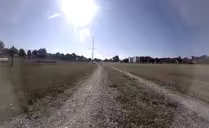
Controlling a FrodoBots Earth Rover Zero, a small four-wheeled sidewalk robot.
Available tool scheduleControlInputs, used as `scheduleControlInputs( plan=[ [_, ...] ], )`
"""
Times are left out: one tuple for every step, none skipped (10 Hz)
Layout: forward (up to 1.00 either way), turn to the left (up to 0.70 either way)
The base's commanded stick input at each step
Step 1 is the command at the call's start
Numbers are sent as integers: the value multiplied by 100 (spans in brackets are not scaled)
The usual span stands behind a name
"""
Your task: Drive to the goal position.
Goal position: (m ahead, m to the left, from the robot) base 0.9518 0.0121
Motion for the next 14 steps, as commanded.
scheduleControlInputs(
  plan=[
    [50,0],
    [50,0],
    [50,0],
    [50,0],
    [50,0],
    [50,0],
    [50,0],
    [50,0],
    [50,0],
    [41,0],
    [31,0],
    [20,0],
    [10,0],
    [0,0]
  ],
)
